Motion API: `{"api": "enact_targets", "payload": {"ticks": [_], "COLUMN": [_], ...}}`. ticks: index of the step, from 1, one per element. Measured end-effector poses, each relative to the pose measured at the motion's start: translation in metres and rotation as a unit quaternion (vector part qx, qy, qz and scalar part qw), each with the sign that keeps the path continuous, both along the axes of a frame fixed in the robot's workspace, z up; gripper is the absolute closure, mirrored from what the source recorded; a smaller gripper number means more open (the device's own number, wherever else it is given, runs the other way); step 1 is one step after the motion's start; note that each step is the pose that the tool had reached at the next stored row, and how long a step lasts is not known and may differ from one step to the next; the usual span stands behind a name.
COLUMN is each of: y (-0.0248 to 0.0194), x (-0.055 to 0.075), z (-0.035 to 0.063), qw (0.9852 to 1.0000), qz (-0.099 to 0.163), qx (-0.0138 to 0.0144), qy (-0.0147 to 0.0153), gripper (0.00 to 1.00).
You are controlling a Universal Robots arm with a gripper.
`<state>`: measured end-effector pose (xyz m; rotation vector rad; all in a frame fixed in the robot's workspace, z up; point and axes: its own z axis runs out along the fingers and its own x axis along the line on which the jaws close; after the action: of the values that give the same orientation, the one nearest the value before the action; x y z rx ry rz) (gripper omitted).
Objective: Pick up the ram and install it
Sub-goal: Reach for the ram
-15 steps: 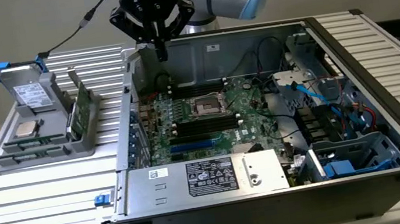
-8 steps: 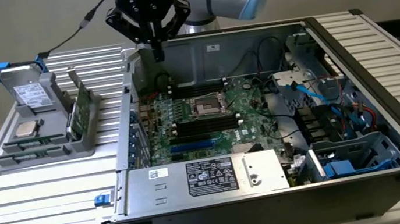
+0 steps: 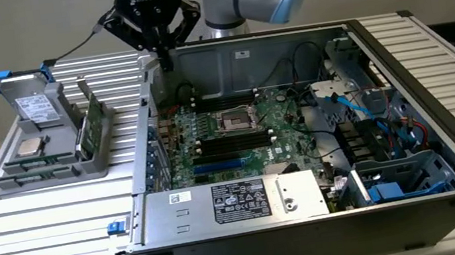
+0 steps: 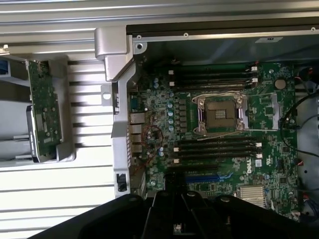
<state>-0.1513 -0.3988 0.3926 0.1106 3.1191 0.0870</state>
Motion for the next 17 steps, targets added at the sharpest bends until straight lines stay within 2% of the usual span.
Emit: {"api": "enact_targets", "payload": {"ticks": [17], "y": [0.0000], "x": [-0.060], "z": [0.0000], "qw": [1.0000], "qz": [0.000], "qx": [0.0056], "qy": [0.0045], "gripper": [0.89]}}
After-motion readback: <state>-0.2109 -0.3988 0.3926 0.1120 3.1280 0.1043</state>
